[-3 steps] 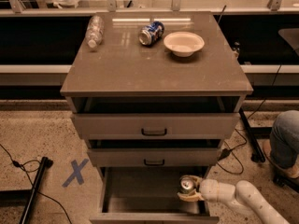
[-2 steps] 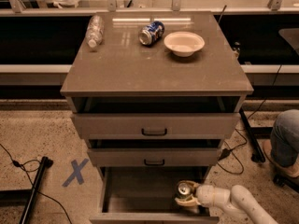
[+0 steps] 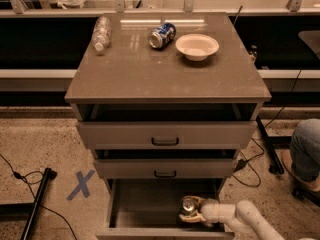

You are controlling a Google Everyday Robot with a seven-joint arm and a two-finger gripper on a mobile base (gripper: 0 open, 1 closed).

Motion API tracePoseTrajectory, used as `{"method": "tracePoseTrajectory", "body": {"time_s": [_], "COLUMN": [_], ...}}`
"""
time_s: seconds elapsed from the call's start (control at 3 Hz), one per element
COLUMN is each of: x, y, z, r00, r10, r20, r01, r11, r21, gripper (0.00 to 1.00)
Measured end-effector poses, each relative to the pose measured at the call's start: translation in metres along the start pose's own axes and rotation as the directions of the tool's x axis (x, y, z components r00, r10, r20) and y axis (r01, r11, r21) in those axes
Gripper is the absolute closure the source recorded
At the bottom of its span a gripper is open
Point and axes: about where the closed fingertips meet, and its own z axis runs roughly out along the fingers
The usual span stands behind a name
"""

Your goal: Place green can into bottom drawer

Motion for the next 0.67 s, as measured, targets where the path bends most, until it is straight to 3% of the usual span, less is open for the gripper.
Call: {"method": "tracePoseTrajectory", "body": {"time_s": [0.67], "x": [0.0092], "y": [-0.0001], "z": [0.0149], "r00": [1.000], "r10": [-0.018], "r20": [0.008], "r01": [0.018], "r11": [0.9998], "r21": [0.002], "gripper": [0.37]}}
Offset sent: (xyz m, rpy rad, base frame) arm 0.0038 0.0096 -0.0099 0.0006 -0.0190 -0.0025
